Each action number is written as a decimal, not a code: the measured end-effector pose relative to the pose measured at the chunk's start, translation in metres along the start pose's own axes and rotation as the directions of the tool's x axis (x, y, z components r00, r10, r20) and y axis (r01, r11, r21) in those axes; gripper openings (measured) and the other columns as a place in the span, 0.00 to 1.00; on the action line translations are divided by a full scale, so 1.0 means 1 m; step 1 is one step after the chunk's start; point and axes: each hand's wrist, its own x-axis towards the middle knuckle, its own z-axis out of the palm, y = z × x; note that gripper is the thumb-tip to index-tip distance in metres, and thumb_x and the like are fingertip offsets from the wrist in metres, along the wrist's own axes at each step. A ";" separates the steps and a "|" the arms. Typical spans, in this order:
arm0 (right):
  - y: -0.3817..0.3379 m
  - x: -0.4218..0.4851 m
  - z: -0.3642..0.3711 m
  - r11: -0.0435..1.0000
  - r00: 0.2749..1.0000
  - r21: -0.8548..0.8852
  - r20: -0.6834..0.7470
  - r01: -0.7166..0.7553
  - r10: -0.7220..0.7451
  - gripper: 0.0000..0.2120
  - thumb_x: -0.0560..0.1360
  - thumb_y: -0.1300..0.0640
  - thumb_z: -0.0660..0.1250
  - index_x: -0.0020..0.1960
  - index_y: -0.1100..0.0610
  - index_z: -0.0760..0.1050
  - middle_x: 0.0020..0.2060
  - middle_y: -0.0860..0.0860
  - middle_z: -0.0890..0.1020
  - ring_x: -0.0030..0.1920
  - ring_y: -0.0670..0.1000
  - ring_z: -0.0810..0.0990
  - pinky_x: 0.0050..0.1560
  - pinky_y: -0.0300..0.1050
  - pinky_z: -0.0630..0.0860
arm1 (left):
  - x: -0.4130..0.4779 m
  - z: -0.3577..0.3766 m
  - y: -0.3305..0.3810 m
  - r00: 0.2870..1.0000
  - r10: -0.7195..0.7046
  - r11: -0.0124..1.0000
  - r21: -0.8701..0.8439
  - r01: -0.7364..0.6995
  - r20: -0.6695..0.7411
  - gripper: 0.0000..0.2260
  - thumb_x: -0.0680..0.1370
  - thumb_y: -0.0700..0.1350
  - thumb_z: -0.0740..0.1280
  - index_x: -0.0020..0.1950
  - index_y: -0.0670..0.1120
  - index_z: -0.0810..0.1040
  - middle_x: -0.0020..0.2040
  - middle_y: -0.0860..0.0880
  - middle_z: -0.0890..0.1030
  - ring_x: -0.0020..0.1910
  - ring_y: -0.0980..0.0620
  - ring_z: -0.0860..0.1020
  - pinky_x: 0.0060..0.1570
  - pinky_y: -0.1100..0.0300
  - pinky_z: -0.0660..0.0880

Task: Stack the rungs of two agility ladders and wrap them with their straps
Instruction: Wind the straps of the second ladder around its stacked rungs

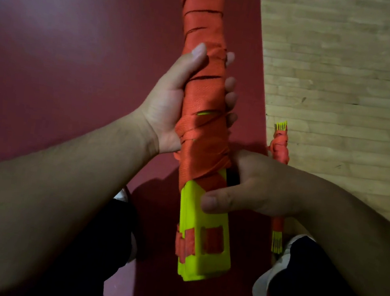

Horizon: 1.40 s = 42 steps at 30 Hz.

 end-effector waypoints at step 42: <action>0.021 0.012 -0.019 0.758 0.952 -0.591 -0.063 -0.276 0.298 0.09 0.73 0.48 0.76 0.45 0.48 0.76 0.37 0.44 0.78 0.36 0.40 0.77 0.34 0.32 0.70 | 0.000 -0.009 0.005 0.905 0.259 0.840 0.542 -0.039 -0.337 0.13 0.76 0.50 0.71 0.55 0.46 0.75 0.40 0.44 0.83 0.37 0.47 0.83 0.38 0.52 0.80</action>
